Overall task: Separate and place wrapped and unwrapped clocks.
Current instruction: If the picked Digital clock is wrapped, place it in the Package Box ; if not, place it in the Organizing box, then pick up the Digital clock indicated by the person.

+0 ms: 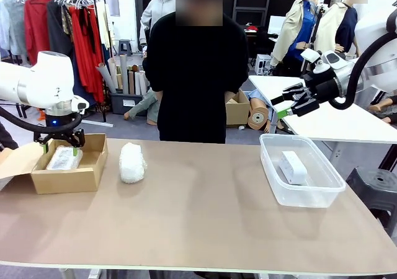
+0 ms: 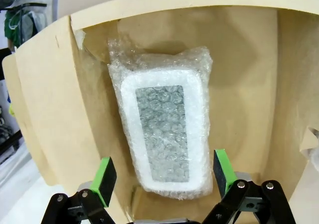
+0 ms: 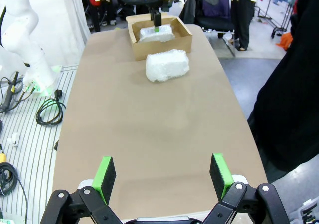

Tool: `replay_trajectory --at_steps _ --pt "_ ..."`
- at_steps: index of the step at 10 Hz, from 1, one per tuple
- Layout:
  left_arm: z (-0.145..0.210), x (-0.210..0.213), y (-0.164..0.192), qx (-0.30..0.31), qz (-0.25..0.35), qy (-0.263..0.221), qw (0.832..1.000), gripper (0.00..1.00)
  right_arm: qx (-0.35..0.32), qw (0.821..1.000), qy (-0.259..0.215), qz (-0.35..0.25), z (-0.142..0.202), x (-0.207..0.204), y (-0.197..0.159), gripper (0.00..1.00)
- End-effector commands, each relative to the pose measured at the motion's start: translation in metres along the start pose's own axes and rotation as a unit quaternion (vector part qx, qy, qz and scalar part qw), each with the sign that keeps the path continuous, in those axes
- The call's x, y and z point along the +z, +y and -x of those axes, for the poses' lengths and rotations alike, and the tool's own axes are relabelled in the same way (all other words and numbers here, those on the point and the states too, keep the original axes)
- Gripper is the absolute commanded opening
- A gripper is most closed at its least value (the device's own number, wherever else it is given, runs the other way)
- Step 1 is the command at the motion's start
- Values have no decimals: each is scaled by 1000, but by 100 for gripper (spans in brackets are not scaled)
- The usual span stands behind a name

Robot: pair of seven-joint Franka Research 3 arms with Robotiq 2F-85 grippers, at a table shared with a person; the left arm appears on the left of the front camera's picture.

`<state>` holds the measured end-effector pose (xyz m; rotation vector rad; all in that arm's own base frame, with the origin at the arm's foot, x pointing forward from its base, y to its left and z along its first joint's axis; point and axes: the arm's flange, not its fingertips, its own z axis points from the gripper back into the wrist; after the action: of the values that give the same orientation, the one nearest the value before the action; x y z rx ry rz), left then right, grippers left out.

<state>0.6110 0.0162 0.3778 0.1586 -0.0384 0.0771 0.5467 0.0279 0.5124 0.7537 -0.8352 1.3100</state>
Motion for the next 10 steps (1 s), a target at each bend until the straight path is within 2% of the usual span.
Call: replay_trajectory --at_steps 1,4,10 --pt "1 12 1 -11 12 -6 1000 100 2 1000 1 0 -1 1 0 100" --pt "4 27 0 -14 20 -18 1000 100 2 1000 1 0 -1 1 0 100" --pt "0 28 -4 -8 11 -21 1000 100 2 1000 1 0 -1 1 0 100"
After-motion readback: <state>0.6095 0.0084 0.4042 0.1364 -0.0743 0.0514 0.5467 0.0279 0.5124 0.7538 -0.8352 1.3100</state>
